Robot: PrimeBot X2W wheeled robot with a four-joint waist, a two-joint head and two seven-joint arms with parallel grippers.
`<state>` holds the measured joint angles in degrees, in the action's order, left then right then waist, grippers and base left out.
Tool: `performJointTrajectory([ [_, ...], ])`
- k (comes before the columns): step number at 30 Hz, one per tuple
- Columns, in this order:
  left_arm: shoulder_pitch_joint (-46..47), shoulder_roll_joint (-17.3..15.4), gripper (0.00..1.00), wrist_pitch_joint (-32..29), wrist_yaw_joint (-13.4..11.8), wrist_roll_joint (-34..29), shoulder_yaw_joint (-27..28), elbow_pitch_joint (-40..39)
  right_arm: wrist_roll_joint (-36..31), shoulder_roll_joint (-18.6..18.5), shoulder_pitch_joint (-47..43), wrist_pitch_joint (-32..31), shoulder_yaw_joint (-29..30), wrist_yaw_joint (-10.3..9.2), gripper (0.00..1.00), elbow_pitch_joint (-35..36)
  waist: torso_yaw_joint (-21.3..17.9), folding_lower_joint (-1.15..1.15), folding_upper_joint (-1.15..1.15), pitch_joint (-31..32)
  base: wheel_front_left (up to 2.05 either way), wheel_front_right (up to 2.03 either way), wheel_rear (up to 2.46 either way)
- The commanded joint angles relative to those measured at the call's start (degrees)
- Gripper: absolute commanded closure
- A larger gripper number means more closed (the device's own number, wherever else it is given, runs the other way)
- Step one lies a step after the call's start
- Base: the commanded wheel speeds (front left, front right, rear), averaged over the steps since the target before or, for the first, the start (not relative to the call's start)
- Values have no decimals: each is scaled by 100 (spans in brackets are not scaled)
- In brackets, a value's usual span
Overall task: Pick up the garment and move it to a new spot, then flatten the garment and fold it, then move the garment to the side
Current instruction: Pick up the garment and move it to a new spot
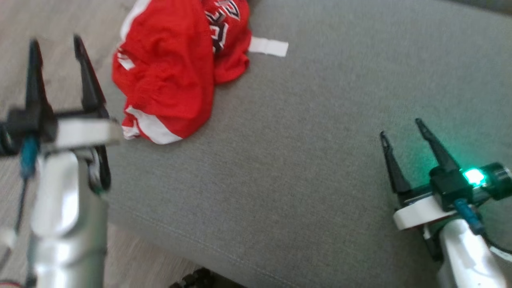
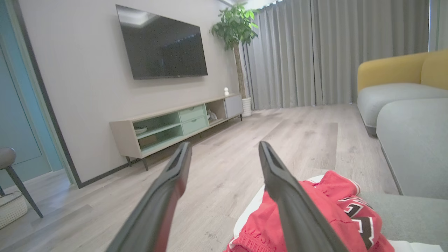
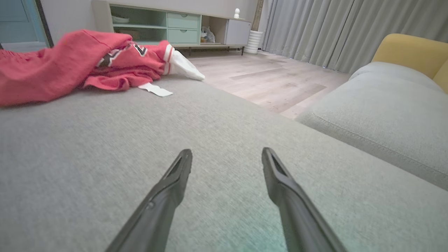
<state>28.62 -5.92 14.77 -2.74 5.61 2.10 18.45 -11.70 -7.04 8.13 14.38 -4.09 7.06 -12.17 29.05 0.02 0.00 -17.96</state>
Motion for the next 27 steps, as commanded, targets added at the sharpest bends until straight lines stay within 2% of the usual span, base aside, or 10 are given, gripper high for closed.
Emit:
performJointTrajectory([
  [1, 573, -329, 0, 23, 79, 53, 257, 365, -53, -130, 136, 62, -118, 43, 0, 239, -146, -2, 0, -475, 0, 0, 0],
  [5, 1518, -470, 0, -140, 279, 336, 377, 1665, -71, -355, 150, 62, -86, 43, 0, 368, -257, -2, 0, -802, 0, 0, 0],
  [12, 2607, -653, 0, -1072, 617, 749, 489, 3598, -52, -593, 297, 62, -68, 43, 0, 556, -463, -2, 0, -1405, 0, 0, 0],
  [20, 2965, -725, 0, -1063, 691, 893, 516, 4754, -44, -628, 404, 62, -77, 43, 0, 623, -609, -2, 0, -1699, 0, 0, 0],
  [21, 2992, -735, 90, -960, 709, 908, 519, 4828, -48, -633, 411, 62, -56, 43, 0, 630, -615, -2, 0, -1720, 0, 0, 0],
  [22, 3014, -747, 100, -823, 712, 928, 532, 4883, -50, -634, 418, 62, -47, 43, 0, 634, -626, -2, 0, -1729, 0, 0, 0],
  [27, 3197, -898, 100, -115, 508, 996, 660, 4883, -48, -558, 429, 62, -19, 43, 0, 597, -638, -2, 0, -1628, 0, 0, 0],
])
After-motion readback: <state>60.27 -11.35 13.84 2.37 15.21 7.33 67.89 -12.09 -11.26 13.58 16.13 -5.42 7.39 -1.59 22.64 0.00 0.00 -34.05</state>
